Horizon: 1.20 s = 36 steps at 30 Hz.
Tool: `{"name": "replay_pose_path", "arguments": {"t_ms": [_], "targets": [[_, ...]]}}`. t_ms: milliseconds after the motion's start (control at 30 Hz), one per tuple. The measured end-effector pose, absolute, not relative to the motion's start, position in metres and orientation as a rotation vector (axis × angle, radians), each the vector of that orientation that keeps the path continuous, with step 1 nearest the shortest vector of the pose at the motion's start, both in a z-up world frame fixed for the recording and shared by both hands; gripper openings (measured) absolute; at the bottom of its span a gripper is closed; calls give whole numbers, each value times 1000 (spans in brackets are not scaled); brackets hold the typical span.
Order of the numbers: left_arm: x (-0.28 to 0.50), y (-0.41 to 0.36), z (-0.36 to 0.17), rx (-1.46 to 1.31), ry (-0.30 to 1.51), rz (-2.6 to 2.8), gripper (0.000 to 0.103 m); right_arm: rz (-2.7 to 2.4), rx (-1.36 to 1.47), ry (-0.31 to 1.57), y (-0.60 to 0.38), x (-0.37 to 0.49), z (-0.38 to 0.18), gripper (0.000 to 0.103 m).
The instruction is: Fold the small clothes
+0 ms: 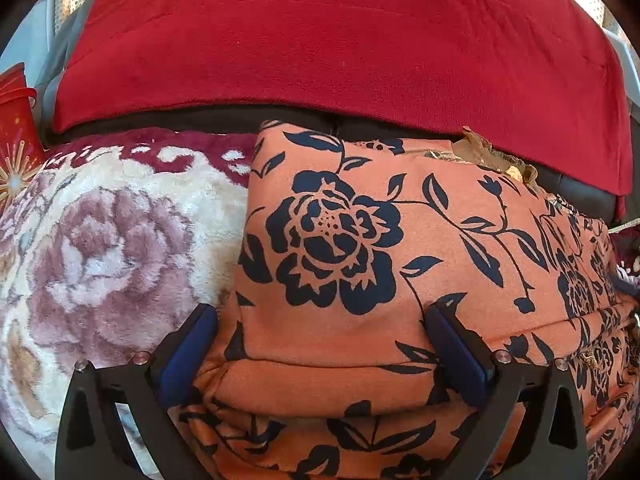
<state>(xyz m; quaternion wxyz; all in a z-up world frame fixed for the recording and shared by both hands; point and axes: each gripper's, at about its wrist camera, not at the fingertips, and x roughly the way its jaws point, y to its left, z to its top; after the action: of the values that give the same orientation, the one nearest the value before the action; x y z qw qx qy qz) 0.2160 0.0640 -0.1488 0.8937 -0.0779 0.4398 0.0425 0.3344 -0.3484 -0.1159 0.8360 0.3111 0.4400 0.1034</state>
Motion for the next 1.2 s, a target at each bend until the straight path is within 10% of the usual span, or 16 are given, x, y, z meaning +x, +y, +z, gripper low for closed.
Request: {"name": "replay_pose_path", "arguments": {"t_ms": [233, 767, 833, 967, 1167, 1200], "targets": [[127, 90, -94, -220, 815, 59, 103, 250, 422, 769, -357, 213, -48, 83], [-54, 118, -140, -369, 1000, -22, 102, 286, 632, 1031, -425, 5, -161, 82], [-59, 119, -148, -374, 1023, 4, 102, 292, 632, 1028, -424, 1, -160, 79], [-66, 110, -140, -341, 1014, -2, 86, 295, 600, 1039, -414, -7, -159, 35], [-53, 101, -155, -304, 1085, 24, 84, 271, 679, 1029, -418, -5, -165, 40], [-53, 100, -155, -296, 1079, 33, 68, 275, 671, 1026, -416, -5, -165, 40]]}}
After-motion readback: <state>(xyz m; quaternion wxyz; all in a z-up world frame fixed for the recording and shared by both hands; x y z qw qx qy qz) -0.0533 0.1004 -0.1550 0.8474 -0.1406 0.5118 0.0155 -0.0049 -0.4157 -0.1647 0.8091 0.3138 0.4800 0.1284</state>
